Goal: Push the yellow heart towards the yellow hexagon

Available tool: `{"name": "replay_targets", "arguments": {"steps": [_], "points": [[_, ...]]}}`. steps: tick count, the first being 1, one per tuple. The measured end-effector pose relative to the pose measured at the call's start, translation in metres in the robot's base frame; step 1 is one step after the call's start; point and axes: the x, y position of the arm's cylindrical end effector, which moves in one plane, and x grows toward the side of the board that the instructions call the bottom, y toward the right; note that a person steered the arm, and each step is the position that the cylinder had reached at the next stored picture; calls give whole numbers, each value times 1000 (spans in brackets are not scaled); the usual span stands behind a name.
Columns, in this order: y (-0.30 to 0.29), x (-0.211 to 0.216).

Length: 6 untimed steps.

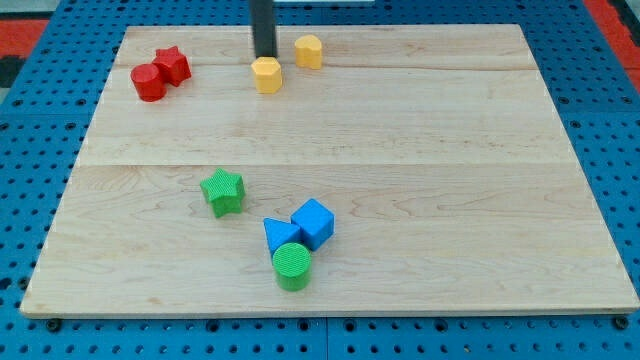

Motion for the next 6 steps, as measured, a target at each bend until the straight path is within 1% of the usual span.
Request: {"name": "replay_targets", "arguments": {"steps": [1, 2, 3, 4, 5, 6], "points": [[18, -33], [75, -50], [57, -16], [21, 10], [-31, -12], [-30, 14]]}}
